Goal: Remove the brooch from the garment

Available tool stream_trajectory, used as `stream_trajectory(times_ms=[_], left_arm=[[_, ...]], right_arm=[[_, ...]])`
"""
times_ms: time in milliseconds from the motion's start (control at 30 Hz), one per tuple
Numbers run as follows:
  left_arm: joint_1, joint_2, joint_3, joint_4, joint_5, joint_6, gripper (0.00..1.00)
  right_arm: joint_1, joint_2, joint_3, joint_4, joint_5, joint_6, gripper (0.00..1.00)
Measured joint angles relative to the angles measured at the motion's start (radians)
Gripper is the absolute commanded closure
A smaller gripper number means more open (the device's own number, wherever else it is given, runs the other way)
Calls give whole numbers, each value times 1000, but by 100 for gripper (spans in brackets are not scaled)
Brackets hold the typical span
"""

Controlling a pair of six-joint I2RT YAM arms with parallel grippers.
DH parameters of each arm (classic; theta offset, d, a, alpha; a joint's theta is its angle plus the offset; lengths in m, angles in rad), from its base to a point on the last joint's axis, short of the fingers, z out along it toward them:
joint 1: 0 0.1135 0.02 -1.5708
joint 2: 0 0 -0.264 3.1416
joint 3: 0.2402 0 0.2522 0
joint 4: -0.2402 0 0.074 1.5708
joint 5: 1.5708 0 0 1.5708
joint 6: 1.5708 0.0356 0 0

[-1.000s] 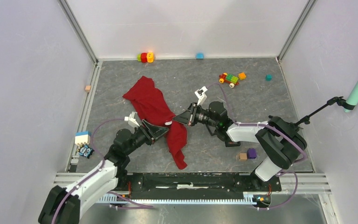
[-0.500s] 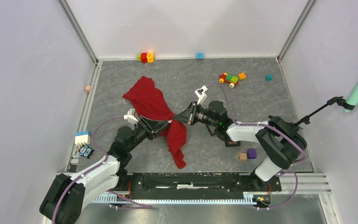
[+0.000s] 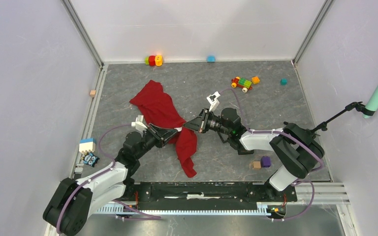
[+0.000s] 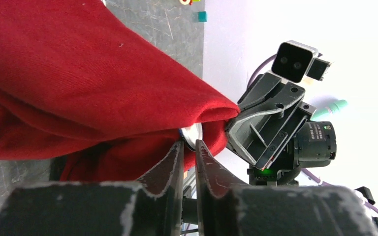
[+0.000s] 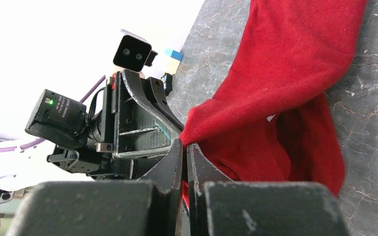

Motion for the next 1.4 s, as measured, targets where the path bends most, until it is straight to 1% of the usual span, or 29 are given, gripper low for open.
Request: stream_trajectory(times_ms=[100,133,300,467,533,700,833,900,1000,1033,1067,1100,1133,1167,1200,1233,1300,1400], left_arm=[[-2,17,11,-19,1,15,96],[-4,18,23,-41,1,29,98],[-5,11,111,-191,-1,128,98],[-5,29,282,-477,-7,304,98],[-5,77,373,-612,-10,396,98],[-37,241,539,-852,-20,578,98],[-66,318,582,-980,-11,669,98],[-70,315,582,-1043,-3,698,98],[-69,275,594,-1132,-2,737,98],[-65,253,607,-1168,-2,751,98],[-63,235,621,-1195,-2,763,98],[-61,217,640,-1220,0,776,98],[-59,204,658,-1238,4,787,98],[-57,195,674,-1247,17,798,98],[-55,189,686,-1255,37,807,98],[-53,185,694,-1256,66,818,98],[-47,181,696,-1248,147,826,98],[-41,180,691,-1204,285,826,98]], right_arm=[[2,-1,-4,1,0,0,100],[2,-2,-6,0,0,0,100],[2,-6,-9,-26,-4,-30,100],[10,-20,13,-173,-2,-138,100],[18,-29,35,-239,1,-186,100],[23,-61,102,-359,8,-280,100],[-9,-64,203,-491,26,-364,100],[-39,-68,233,-526,35,-402,96],[-98,-85,228,-572,51,-447,92],[-121,-92,217,-588,57,-465,90],[-135,-100,208,-606,65,-481,85],[-153,-107,198,-631,77,-502,75],[-166,-113,192,-656,85,-522,49],[-175,-117,187,-683,99,-544,33],[-180,-124,182,-709,108,-570,27],[-181,-130,175,-725,116,-577,25],[-180,-165,140,-736,116,-617,25],[-179,-269,51,-732,86,-637,28]])
